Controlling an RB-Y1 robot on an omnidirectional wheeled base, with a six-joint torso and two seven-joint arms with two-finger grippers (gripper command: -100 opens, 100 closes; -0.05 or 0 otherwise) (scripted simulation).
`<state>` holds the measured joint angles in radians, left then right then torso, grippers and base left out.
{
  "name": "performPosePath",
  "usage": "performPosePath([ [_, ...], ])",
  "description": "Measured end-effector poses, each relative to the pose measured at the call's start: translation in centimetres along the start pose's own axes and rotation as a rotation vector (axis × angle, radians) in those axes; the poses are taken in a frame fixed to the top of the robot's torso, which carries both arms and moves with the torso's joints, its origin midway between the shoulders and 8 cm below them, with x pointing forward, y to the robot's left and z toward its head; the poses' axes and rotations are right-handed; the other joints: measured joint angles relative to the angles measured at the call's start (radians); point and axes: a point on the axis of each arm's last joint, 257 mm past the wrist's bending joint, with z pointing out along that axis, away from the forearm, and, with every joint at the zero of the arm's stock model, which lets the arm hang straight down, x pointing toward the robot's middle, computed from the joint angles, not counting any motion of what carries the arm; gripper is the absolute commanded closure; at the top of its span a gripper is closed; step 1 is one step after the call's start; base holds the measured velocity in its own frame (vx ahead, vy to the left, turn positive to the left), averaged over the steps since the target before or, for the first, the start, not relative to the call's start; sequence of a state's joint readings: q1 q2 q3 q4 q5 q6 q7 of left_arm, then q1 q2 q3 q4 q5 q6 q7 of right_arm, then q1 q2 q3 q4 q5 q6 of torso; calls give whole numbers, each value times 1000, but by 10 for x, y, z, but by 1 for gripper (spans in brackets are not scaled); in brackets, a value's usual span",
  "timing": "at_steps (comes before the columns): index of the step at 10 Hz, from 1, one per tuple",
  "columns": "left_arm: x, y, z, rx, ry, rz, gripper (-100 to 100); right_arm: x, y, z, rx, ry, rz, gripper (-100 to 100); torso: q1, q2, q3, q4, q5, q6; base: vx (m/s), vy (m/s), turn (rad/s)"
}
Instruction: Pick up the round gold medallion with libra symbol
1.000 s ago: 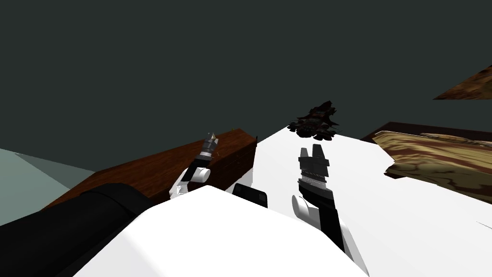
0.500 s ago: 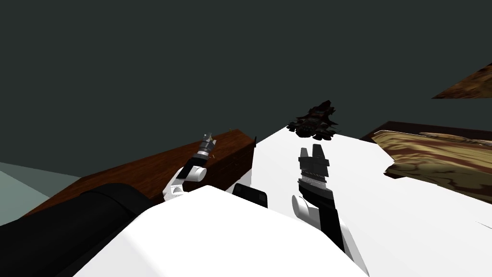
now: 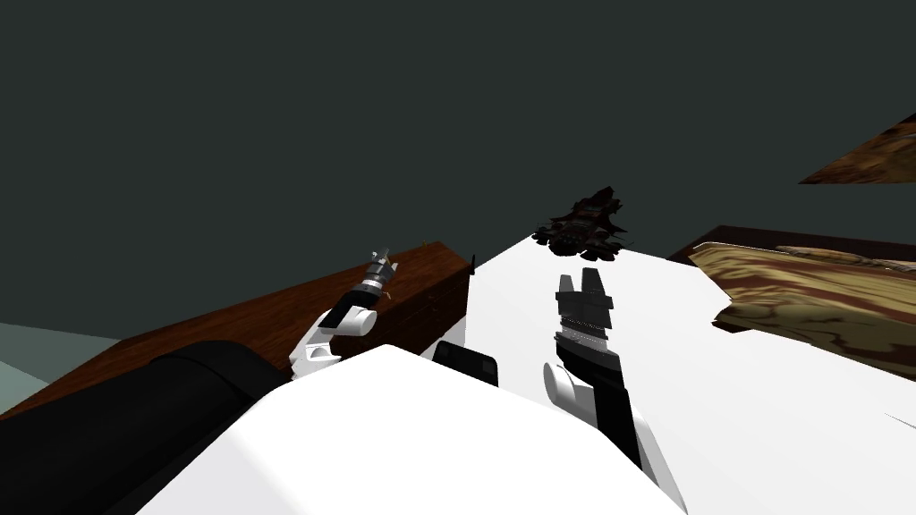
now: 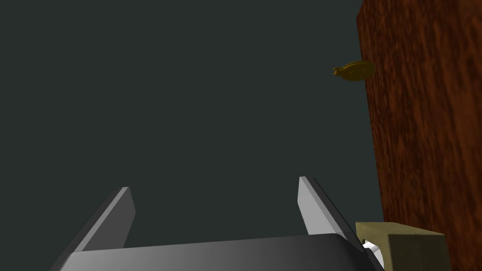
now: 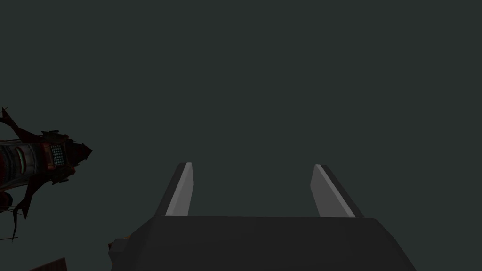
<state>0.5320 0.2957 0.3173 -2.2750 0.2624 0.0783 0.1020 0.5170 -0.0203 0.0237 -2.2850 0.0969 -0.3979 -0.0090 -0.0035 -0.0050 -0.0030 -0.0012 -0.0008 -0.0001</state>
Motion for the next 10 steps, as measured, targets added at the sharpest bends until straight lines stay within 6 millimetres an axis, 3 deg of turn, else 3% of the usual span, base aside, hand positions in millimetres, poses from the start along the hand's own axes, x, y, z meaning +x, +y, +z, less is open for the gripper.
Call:
performPosePath([
  [6,-45,24,-1,-142,-60,-57,-100,0,0,0,0,0,0,0,0,0,0,0,0,0,73,-51,-5],
  [10,-63,40,-3,-226,-95,-89,-100,0,0,0,0,0,0,0,2,1,1,0,0,0,57,-32,2],
])
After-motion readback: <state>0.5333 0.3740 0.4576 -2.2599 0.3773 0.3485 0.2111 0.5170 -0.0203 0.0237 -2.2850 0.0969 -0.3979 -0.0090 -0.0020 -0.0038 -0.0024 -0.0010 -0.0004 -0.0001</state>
